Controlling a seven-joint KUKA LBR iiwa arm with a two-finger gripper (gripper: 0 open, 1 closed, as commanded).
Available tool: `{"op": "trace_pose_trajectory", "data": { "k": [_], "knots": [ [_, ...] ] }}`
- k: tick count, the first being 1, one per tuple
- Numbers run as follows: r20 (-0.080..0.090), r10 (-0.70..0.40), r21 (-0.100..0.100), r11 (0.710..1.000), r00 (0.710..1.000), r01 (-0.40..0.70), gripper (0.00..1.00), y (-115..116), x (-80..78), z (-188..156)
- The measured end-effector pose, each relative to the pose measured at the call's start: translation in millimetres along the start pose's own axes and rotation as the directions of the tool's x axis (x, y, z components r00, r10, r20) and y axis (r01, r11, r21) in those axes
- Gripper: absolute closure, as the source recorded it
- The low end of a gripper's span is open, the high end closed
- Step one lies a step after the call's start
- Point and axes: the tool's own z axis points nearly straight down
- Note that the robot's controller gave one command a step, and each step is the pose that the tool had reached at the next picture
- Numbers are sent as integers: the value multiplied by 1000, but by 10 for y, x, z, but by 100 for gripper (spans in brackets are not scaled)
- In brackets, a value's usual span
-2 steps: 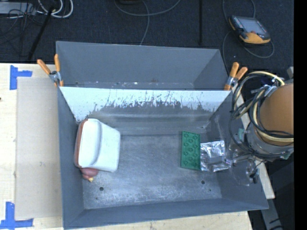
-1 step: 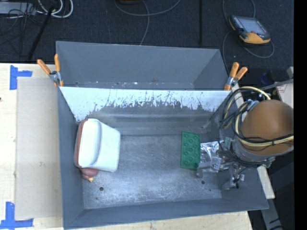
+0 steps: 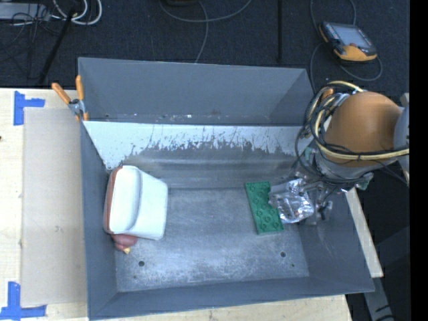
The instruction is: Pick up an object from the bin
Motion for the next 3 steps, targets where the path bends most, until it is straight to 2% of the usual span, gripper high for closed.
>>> {"op": "trace_pose_trajectory", "data": {
  "k": [1,2,3],
  "knots": [
    [-4,39,-7,999,999,-39,0,154,-161,234],
    [-4,42,-4,999,999,-42,100,143,-155,220],
    [-6,170,-4,985,985,-170,100,339,-27,-98]
  ]
}}
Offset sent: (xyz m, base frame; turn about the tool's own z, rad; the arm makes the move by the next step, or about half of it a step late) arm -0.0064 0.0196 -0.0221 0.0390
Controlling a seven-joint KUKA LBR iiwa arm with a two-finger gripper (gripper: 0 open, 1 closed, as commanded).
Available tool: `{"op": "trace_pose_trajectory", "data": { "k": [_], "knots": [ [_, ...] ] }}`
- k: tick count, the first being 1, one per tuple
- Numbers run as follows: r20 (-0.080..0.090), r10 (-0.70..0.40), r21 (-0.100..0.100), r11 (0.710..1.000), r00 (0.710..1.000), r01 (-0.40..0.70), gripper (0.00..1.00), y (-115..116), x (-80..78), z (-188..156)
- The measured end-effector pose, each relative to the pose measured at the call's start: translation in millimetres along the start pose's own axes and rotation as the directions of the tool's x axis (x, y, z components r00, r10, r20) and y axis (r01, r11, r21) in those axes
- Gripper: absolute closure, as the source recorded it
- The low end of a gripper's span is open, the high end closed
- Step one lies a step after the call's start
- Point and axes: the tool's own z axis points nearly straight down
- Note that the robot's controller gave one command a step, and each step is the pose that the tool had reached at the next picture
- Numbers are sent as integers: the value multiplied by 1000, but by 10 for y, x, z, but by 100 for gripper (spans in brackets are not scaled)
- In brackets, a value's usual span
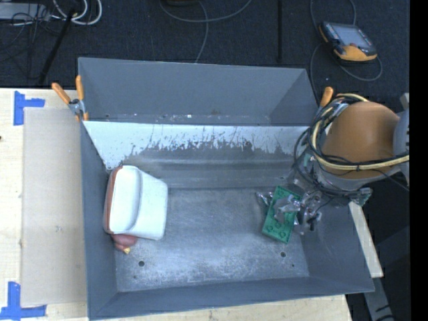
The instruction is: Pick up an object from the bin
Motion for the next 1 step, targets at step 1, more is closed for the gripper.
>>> {"op": "trace_pose_trajectory", "data": {
  "k": [1],
  "knots": [
    [3,15,7,1000,1000,-15,100,47,-1,-1026]
  ]
}}
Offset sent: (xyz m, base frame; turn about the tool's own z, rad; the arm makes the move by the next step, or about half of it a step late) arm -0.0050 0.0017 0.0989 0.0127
